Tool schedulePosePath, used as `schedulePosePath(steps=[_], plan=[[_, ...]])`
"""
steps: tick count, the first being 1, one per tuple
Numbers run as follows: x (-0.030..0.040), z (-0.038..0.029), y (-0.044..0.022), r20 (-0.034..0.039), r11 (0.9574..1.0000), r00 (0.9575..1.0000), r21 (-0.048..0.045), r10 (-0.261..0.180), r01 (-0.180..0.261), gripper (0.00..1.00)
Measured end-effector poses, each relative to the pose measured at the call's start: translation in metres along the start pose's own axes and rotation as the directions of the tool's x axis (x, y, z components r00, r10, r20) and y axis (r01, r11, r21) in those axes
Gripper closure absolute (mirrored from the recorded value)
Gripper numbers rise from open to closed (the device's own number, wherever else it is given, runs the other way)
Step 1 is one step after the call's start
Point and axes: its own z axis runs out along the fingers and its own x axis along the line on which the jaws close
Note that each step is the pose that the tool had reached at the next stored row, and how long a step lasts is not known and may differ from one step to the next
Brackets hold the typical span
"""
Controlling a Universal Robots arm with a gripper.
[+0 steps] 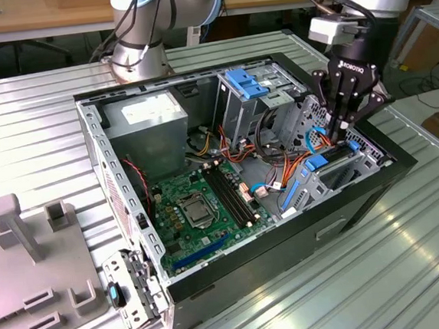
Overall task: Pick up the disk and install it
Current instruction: 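Insert the second disk wire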
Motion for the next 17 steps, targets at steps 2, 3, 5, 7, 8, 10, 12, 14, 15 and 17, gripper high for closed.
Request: schedulePosePath(steps=[2, 3, 5, 7, 8, 10, 12, 14, 15, 17], plan=[[0.004, 0.0014, 0.0002, 0.0158, 1.0, 0.9999, -0.0001, -0.002, 0.002, 0.84], [0.0055, 0.0018, 0.0001, 0.0327, 1.0, 0.9995, 0.001, -0.004, 0.004, 0.84], [0.0066, 0.0022, 0.0001, 0.0496, 1.0, 0.9987, 0.0042, -0.006, 0.006, 0.84], [0.0087, 0.0027, 0.0002, 0.0618, 0.9999, 0.998, 0.0095, -0.012, 0.012, 0.84], [0.0096, 0.003, 0.0001, 0.0628, 0.9999, 0.9979, 0.0115, -0.013, 0.013, 0.84], [0.0136, 0.0047, 0.0009, 0.0682, 0.9996, 0.9975, 0.0223, -0.019, 0.017, 0.84], [0.0147, 0.006, 0.0026, 0.0818, 0.9995, 0.9964, 0.025, -0.023, 0.021, 0.84], [0.0157, 0.0071, 0.0028, 0.0947, 0.9994, 0.9952, 0.0259, -0.026, 0.024, 0.84], [0.0162, 0.0076, 0.0029, 0.0997, 0.9993, 0.9946, 0.0263, -0.027, 0.025, 0.84], [0.0171, 0.0087, 0.0028, 0.1127, 0.9993, 0.9932, 0.027, -0.03, 0.027, 0.84]])
